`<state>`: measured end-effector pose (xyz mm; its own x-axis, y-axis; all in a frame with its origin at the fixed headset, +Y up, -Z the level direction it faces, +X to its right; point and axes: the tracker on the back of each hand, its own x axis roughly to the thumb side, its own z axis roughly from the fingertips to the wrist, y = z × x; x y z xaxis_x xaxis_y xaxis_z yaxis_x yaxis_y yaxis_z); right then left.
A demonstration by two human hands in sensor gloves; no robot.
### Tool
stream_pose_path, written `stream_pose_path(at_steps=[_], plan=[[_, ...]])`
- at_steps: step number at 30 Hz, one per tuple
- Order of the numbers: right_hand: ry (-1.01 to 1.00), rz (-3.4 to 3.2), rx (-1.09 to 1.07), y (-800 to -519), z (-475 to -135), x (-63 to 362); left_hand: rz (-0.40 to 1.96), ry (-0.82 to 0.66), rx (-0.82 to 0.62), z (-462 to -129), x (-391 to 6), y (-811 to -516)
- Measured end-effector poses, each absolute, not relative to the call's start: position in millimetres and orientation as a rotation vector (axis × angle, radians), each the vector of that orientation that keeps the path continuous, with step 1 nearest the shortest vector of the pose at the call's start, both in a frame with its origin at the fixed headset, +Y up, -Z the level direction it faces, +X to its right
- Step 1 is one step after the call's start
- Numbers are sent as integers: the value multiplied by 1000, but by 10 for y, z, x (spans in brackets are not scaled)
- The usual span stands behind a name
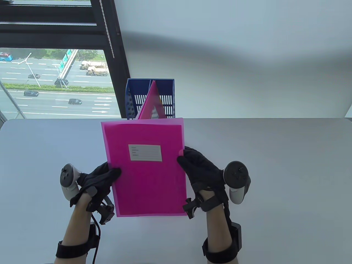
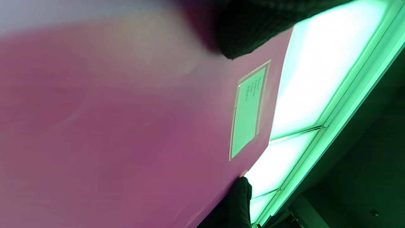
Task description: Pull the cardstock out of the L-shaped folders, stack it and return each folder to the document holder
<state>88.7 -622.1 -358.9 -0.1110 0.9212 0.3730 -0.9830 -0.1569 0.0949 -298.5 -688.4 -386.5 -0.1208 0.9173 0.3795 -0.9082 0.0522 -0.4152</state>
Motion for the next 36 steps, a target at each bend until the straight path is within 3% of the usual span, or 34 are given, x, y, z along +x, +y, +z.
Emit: stream_pose_path(at_steps=[13, 25, 36], plan=[[187, 1328, 597, -6397, -3726, 797, 1542, -708, -45, -3871, -2981, -6890], [49, 1520, 544, -6314, -3705, 870, 1549, -700, -47, -3871, -2974, -6887], [-306, 1872, 377, -6184, -3584, 848, 1521, -675, -19, -3863, -2967, -6874]])
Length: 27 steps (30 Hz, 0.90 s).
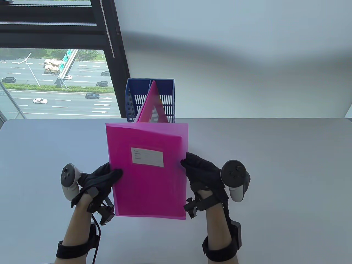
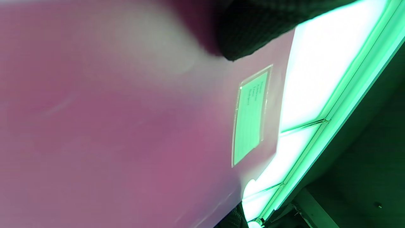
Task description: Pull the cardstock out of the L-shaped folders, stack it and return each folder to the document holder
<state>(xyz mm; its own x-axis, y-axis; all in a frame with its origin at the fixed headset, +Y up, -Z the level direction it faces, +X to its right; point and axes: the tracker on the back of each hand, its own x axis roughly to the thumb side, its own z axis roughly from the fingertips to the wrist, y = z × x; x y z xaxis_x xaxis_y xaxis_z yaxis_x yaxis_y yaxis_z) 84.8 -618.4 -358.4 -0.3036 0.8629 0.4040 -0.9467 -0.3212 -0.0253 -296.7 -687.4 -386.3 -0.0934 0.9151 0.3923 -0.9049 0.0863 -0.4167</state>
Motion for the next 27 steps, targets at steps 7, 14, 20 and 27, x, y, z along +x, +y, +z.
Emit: stream_pose_path(at_steps=[7, 14, 20, 27], plan=[[-336, 1918, 378, -6191, -3572, 800, 1517, -666, -9, -3861, -2981, -6873], [-391, 1948, 336, -6189, -3554, 807, 1503, -683, 2, -3841, -2986, -6825], [-518, 1983, 261, -6169, -3511, 898, 1445, -691, 25, -3794, -2993, -6726], [-685, 2001, 161, -6144, -3453, 1137, 1454, -674, 51, -3786, -3111, -6709]])
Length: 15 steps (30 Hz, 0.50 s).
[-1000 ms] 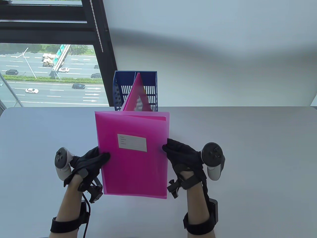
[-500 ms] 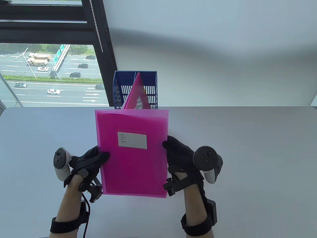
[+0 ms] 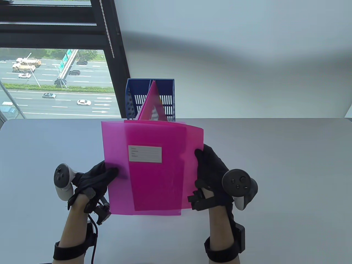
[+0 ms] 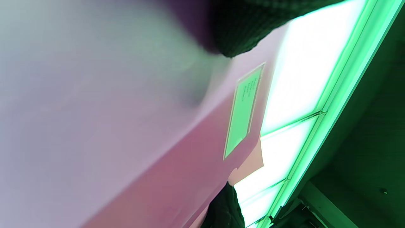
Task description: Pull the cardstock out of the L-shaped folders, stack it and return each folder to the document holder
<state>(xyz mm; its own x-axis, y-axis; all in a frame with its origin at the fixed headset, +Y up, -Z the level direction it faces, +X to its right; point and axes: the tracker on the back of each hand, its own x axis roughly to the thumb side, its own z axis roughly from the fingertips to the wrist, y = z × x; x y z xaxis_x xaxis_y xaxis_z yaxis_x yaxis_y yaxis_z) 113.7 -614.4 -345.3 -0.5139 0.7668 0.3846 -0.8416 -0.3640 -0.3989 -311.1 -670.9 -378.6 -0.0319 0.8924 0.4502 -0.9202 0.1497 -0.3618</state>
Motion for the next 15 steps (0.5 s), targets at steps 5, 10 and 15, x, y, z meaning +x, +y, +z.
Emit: stream_pose_path(at_steps=[5, 10, 15], plan=[[-764, 2010, 79, -6147, -3420, 1410, 1469, -659, 74, -3785, -3227, -6701], [-827, 2054, 2, -6154, -3378, 1640, 1448, -637, 93, -3779, -3295, -6692], [-889, 2150, -110, -6182, -3330, 1853, 1436, -620, 104, -3775, -3362, -6684]])
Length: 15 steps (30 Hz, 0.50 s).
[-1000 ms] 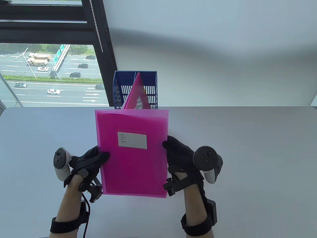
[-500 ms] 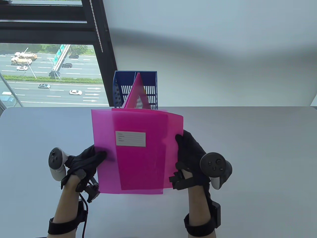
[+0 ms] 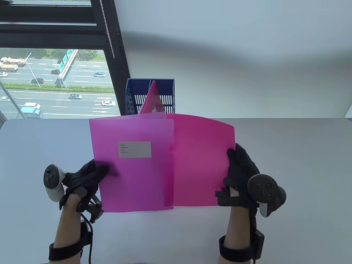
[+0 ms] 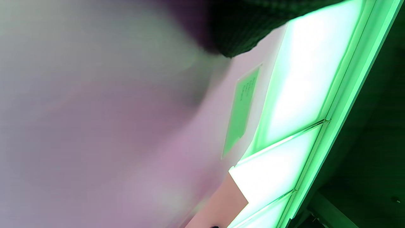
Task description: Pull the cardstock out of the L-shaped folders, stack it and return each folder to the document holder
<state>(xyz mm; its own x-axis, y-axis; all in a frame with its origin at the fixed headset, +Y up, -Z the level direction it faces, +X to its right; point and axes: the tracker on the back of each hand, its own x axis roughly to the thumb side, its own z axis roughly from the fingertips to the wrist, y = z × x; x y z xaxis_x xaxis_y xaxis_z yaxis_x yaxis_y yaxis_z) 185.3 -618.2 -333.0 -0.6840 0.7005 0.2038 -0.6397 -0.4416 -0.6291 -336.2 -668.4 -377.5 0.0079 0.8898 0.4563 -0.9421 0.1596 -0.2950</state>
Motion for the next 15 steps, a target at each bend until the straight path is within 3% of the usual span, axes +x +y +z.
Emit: stream_pose_path(at_steps=[8, 15], plan=[[-816, 2244, -273, -6411, -3401, 2119, 1448, -596, 134, -3768, -3496, -6681], [-463, 2287, -368, -6869, -3697, 2100, 1493, -593, 159, -3754, -3568, -6674]])
